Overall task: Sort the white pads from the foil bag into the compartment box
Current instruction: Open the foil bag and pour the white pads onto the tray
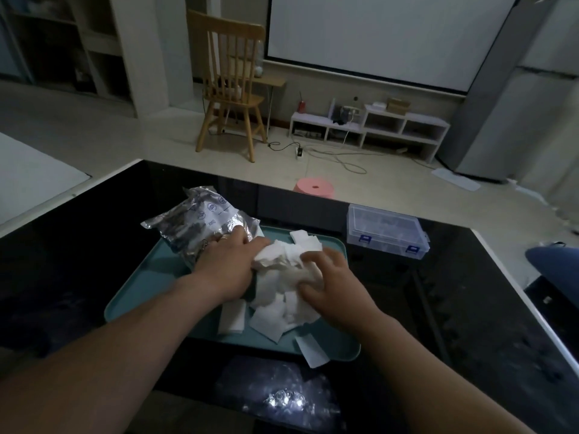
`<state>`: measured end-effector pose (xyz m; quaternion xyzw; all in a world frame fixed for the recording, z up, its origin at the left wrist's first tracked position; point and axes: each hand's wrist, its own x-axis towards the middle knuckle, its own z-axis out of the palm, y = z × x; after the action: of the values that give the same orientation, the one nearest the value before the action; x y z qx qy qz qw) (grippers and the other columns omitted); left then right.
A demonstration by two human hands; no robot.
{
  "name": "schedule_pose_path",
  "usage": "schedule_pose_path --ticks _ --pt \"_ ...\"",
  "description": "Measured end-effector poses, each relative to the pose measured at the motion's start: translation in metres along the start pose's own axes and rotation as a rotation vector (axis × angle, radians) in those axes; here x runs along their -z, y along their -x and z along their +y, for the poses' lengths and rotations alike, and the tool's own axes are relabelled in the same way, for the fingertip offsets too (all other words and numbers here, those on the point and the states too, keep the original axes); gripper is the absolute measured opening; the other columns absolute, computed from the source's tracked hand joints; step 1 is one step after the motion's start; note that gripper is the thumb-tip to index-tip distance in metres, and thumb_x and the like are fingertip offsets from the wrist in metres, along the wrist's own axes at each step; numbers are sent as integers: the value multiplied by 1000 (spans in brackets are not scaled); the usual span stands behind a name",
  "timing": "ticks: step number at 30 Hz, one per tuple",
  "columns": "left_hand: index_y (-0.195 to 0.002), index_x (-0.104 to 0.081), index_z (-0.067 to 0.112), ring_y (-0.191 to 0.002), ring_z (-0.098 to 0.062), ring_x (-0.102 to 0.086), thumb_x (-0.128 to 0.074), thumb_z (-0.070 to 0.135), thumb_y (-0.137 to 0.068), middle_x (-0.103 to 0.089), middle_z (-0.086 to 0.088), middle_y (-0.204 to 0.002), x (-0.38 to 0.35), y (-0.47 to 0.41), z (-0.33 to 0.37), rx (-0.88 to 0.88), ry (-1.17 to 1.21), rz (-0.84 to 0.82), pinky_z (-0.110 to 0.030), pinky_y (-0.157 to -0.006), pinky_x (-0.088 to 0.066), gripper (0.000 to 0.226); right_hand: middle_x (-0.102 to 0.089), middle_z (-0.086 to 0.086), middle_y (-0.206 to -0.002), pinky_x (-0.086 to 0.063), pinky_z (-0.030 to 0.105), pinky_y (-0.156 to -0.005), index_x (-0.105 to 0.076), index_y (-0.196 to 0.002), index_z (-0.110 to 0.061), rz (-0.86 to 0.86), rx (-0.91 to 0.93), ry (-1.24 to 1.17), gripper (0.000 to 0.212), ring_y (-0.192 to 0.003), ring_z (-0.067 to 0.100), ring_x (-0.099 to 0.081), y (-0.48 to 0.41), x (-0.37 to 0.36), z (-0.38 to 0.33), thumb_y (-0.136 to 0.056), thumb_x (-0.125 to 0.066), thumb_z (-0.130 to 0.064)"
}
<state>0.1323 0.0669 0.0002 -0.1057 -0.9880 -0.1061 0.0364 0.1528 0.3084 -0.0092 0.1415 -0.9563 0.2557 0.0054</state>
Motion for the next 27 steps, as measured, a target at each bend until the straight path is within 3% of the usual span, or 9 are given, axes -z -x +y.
schedule_pose_path --ticks 4,6,9,12,15,18,20,24,27 --pt "-156 -23 39 -134 -32 -42 -61 36 -88 -35 -4 -144 0 3 -2 24 -94 -130 -49 -110 -34 78 -36 -6 -151 -57 24 -81 -47 -137 -37 -1 -58 -89 40 -101 9 -60 2 9 11 -100 -58 -27" --pt "-158 -15 35 -145 -32 -31 -64 42 -83 -26 -4 -156 1 5 1 34 -69 -167 -53 -116 -27 90 -38 -3 -147 -57 29 -87 -45 -138 -34 -19 -82 -162 36 -105 11 -57 5 9 13 -103 -49 -25" --pt "-160 -10 35 -150 -27 -26 -51 48 -92 -20 0 -164 4 5 18 -3 188 12 -56 -119 -24 80 -38 -2 -147 -58 43 -96 -39 -145 -33 0 -94 -221 41 -112 17 -59 11 -1 8 -106 -45 -42" --pt "-160 -11 40 -154 -22 -18 -37 50 -87 -15 -1 -167 8 5 43 -49 364 106 -53 -122 -21 78 -35 -6 -150 -58 45 -97 -34 -147 -37 38 -74 -195 56 -115 17 -60 11 -15 -2 -99 -50 -61" --pt "-156 -21 46 -149 -22 -29 -41 51 -90 -21 3 -164 5 5 51 -42 338 121 -50 -117 -26 69 -33 -10 -148 -57 44 -98 -37 -143 -36 23 -15 -180 52 -117 16 -58 8 -20 -9 -98 -58 -52" --pt "-145 -45 39 -133 -23 -49 -47 37 -97 -41 5 -150 -3 4 38 -38 189 55 -45 -109 -34 47 -36 -12 -142 -61 38 -89 -44 -132 -34 25 18 -154 41 -107 12 -59 10 -14 -6 -96 -63 -39" --pt "-137 -49 36 -124 -26 -55 -48 32 -96 -48 4 -142 -4 8 27 -16 180 16 -44 -104 -39 42 -37 -13 -142 -61 34 -89 -50 -123 -33 18 17 -129 32 -105 10 -58 13 -6 -1 -95 -65 -31" --pt "-136 -46 39 -119 -29 -56 -59 34 -87 -43 5 -144 2 16 15 -21 205 11 -42 -97 -44 51 -38 -20 -138 -48 17 -86 -55 -118 -29 -1 6 -105 27 -110 5 -52 20 7 6 -94 -67 -21" --pt "-139 -44 35 -122 -24 -53 -63 34 -78 -40 8 -145 13 20 18 -34 308 73 -43 -102 -43 63 -41 -20 -136 -46 17 -87 -54 -117 -33 56 -21 -191 29 -110 2 -52 23 15 6 -95 -66 -19"
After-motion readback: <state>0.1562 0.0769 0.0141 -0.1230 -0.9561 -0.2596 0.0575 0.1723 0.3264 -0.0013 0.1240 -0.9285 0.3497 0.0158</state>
